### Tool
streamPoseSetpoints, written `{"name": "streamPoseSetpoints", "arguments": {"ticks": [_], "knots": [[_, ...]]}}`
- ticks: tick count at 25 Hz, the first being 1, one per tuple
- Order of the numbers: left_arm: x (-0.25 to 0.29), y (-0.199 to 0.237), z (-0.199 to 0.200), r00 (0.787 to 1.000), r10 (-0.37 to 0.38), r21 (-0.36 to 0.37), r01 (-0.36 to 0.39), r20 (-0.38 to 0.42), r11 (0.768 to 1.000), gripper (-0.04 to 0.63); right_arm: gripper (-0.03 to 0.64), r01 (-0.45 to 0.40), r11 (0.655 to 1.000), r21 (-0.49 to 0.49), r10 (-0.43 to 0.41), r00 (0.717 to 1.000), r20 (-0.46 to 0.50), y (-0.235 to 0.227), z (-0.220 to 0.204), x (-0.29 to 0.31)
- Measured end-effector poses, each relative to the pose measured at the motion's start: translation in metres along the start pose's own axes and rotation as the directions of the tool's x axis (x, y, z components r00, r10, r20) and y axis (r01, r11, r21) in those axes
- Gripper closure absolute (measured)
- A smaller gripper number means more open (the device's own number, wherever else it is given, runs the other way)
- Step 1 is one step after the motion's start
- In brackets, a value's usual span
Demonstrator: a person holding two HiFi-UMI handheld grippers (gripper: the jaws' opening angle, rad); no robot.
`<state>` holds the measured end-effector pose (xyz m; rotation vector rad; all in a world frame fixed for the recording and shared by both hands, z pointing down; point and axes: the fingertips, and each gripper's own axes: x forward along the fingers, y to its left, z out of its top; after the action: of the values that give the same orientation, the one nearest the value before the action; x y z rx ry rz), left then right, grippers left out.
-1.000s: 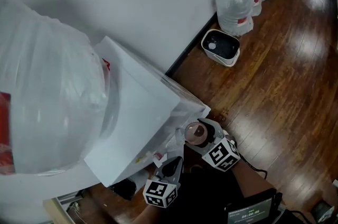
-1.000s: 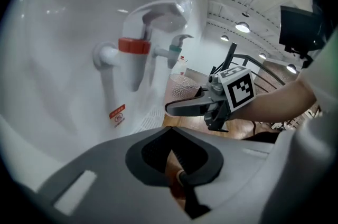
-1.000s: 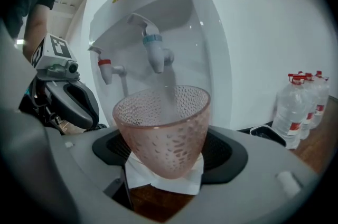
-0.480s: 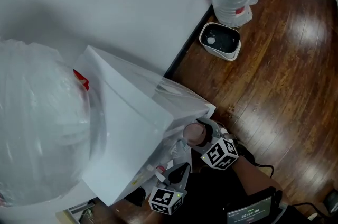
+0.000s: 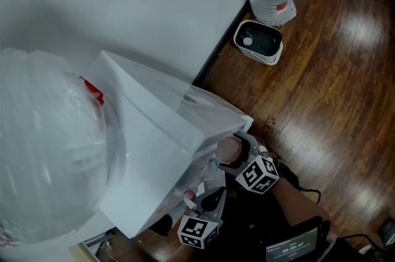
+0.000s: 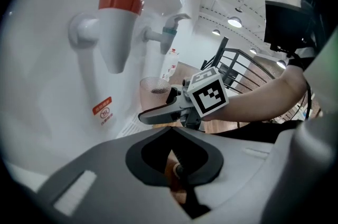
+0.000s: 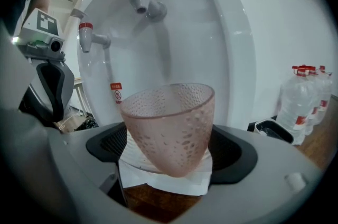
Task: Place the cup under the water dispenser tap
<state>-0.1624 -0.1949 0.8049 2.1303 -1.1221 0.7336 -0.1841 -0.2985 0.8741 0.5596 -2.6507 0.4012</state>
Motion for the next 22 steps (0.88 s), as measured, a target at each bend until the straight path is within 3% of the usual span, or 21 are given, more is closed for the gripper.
{"name": "streamPoseSetpoints", "arguments": {"ticks": [6, 13, 17, 19, 22], "knots": [[-0.033, -0.025, 0.012, 1.000, -0.007, -0.051, 0.006, -0.018, 0.999, 0.595, 0.135, -0.012, 0.998, 0.068, 0.017, 0.997, -0.073, 0.017, 0.003, -0.040], [-0.096, -0.081, 0.059, 1.000, -0.016, -0.097, 0.017, 0.014, 0.995, 0.595, 0.139, -0.003, 0.989, 0.149, 0.023, 0.991, -0.135, 0.044, 0.058, -0.131], [-0.130, -0.108, 0.100, 0.996, 0.020, -0.109, -0.011, 0.085, 0.994, 0.595, 0.141, -0.048, 0.991, 0.123, 0.063, 0.991, -0.117, 0.058, 0.112, -0.174], [-0.152, -0.125, 0.119, 0.990, 0.034, -0.109, -0.019, 0.135, 0.994, 0.595, 0.154, -0.108, 0.984, 0.140, 0.121, 0.989, -0.086, 0.076, 0.141, -0.199], [-0.183, -0.145, 0.143, 0.970, 0.085, -0.136, -0.055, 0.227, 0.989, 0.595, 0.249, -0.215, 0.964, 0.156, 0.224, 0.974, -0.041, 0.097, 0.180, -0.236]]}}
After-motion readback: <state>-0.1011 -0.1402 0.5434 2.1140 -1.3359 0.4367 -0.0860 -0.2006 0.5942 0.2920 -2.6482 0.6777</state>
